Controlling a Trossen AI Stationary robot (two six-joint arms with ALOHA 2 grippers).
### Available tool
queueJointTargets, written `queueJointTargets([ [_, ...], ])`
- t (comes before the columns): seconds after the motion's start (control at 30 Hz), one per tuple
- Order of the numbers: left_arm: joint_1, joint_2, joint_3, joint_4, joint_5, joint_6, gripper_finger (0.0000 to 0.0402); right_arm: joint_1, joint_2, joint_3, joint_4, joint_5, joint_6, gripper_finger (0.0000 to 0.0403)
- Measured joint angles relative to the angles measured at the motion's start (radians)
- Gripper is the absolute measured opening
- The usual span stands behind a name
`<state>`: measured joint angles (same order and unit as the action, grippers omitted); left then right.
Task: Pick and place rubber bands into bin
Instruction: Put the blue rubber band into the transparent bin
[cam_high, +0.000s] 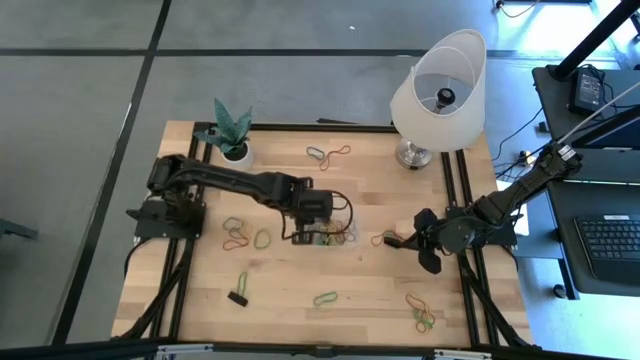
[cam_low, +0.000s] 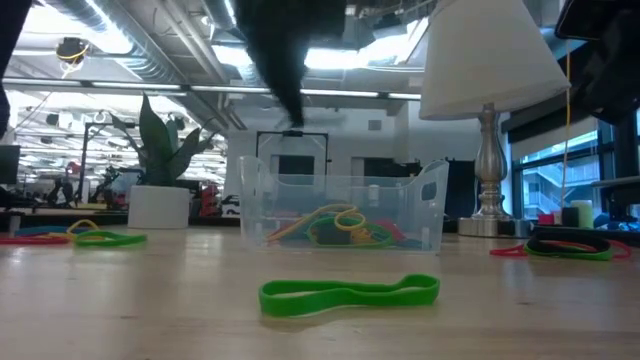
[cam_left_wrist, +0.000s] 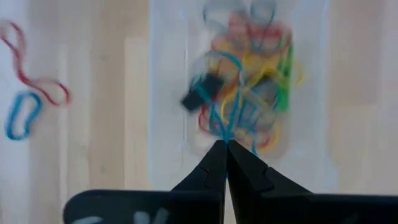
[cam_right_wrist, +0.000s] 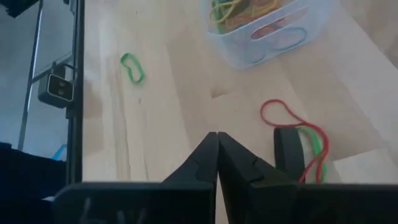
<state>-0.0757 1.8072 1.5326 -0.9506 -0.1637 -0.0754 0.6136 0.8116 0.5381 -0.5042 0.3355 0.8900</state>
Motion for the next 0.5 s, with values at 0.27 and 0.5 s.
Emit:
queueJointTargets([
  [0.27,0.031,0.000,-0.176,0.232,0.081,0.063,0.0003,0.000,0.000,0.000,0.000,0.088,0.021,0.0014],
  [0.5,0.052,0.000,-0.193,0.238,0.077,0.132,0.0006,-0.003,0.000,0.000,0.000,0.144,0.051,0.0014],
])
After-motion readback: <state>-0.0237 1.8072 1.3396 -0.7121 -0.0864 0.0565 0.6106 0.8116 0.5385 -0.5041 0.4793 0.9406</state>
